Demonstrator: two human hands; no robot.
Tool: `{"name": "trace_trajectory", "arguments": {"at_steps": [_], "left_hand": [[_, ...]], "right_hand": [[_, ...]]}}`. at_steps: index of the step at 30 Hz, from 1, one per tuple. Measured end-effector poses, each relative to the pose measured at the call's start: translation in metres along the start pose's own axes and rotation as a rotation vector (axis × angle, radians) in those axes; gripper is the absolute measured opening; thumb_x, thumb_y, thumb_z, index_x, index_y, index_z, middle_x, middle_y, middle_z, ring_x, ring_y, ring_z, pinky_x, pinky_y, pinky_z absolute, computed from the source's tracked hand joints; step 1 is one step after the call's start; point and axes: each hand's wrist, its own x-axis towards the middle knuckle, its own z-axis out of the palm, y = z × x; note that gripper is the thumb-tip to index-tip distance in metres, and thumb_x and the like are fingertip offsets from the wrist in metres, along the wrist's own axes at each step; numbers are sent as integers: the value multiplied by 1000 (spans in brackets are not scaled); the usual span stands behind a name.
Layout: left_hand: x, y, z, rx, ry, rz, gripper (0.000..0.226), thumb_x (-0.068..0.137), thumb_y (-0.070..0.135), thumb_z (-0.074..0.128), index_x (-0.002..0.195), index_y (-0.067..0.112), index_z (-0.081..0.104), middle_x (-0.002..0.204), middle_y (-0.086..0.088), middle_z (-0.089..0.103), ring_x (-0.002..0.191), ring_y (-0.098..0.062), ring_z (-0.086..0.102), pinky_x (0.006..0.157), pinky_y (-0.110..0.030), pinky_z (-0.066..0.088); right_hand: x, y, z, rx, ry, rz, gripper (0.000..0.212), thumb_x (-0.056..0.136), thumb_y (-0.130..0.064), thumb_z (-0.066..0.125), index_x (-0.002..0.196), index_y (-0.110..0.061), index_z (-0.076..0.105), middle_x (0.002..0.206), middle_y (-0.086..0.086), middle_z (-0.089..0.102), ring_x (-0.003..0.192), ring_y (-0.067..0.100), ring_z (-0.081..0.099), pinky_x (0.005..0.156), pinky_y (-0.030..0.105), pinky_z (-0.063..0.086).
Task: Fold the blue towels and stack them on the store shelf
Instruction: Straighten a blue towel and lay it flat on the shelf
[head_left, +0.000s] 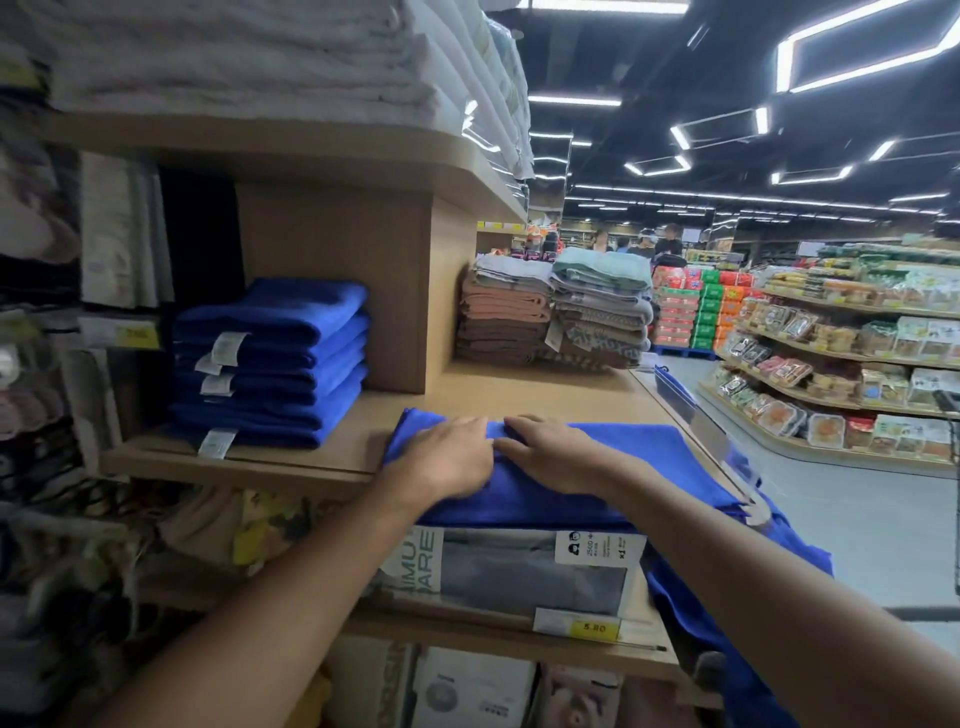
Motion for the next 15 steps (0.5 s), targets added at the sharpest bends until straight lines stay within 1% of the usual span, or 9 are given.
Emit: {"name": "trace_trajectory", "arguments": {"at_steps": [1, 2, 4, 5, 7, 10, 13, 15], "left_hand": [[0, -5, 3, 31, -34, -9, 43, 104, 33, 31, 139, 14, 48, 152, -9, 46, 139, -26, 42, 114, -43, 33], [0, -9, 6, 67, -61, -13, 52, 105, 39, 27, 148, 13, 41, 159, -8, 37, 146, -23, 33, 120, -42, 25], [0, -14, 7, 136, -101, -31, 65, 104, 50, 21, 159, 16, 23, 168, -3, 18, 154, -16, 15, 125, -40, 11], [-1, -17, 6, 157, -120, -51, 70, 102, 56, 19, 160, 18, 17, 169, -2, 11, 155, -16, 10, 125, -40, 7], [-2, -22, 3, 188, -151, -113, 82, 96, 70, 18, 161, 22, 12, 169, -4, 5, 156, -20, 4, 124, -42, 5], [-8, -30, -3, 173, -164, -211, 101, 84, 86, 18, 161, 22, 11, 169, -9, 3, 156, -24, 2, 124, -46, 8], [-11, -33, -5, 169, -163, -231, 110, 78, 91, 16, 161, 20, 8, 169, -12, 2, 156, -26, 1, 124, -45, 8], [-10, -34, -3, 178, -157, -224, 113, 75, 93, 13, 161, 20, 8, 169, -13, 2, 156, -26, 2, 124, -45, 7]], "right_hand": [[0, 5, 3, -31, -16, 21, 51, 104, -56, 34, 131, -17, 54, 149, 0, 48, 140, 25, 41, 111, 43, 35], [-3, 12, 6, -54, -27, 34, 59, 102, -62, 31, 139, -20, 50, 156, -4, 42, 146, 21, 34, 115, 42, 30], [-11, 26, 5, -93, -51, 68, 76, 97, -72, 26, 156, -24, 32, 166, -10, 26, 153, 14, 20, 120, 39, 18], [-15, 35, 3, -112, -68, 98, 83, 95, -76, 23, 160, -25, 24, 168, -10, 19, 155, 12, 15, 122, 38, 13], [-26, 54, -5, -134, -89, 186, 89, 93, -80, 20, 162, -24, 16, 170, -8, 12, 156, 12, 10, 124, 39, 10], [-43, 84, -15, -146, -76, 298, 91, 94, -79, 20, 163, -20, 14, 171, -4, 9, 156, 15, 9, 125, 39, 9], [-57, 105, -17, -124, -47, 357, 94, 93, -79, 22, 162, -15, 14, 171, 0, 10, 156, 17, 8, 123, 35, 8], [-62, 115, -14, -108, -34, 383, 97, 91, -81, 21, 162, -16, 14, 170, -1, 10, 156, 16, 8, 125, 38, 9]]}}
